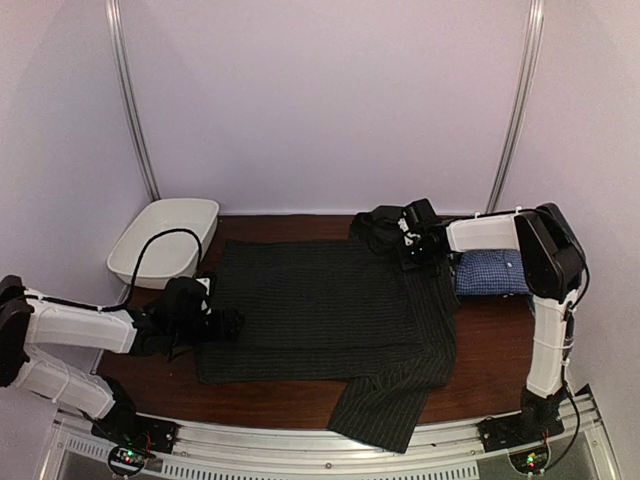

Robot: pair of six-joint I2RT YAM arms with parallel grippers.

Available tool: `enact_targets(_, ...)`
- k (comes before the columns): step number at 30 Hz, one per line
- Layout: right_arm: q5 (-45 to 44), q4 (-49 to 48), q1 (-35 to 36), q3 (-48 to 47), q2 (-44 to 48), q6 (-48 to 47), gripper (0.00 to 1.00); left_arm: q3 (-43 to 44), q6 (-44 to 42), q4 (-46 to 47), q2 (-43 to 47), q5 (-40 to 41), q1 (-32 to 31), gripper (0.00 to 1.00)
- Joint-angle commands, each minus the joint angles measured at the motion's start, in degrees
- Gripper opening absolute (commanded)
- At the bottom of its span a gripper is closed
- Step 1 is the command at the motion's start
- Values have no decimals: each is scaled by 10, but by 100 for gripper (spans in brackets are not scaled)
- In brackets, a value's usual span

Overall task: Fold and stack the long sleeve shirts
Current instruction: Smooth out the flattened shirt at the center of the board.

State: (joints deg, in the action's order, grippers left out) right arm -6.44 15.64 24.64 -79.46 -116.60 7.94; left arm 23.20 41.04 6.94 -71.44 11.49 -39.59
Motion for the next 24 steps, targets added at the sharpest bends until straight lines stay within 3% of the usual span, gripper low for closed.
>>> enact_targets(1, 14, -11, -38, -38, -18, 8, 44, 15, -31, 65, -67, -55, -1, 83)
enact_targets(9, 62, -23, -82, -88, -61, 35, 44, 6, -29, 86, -141, -65, -1, 80)
enact_targets(16, 24, 1, -87, -117, -82, 58, 43, -25, -4, 69, -140, -50, -1, 78)
enact_targets(24, 19, -43, -83, -27, 14, 58, 44, -66, 12, 33, -91, -27, -1, 78)
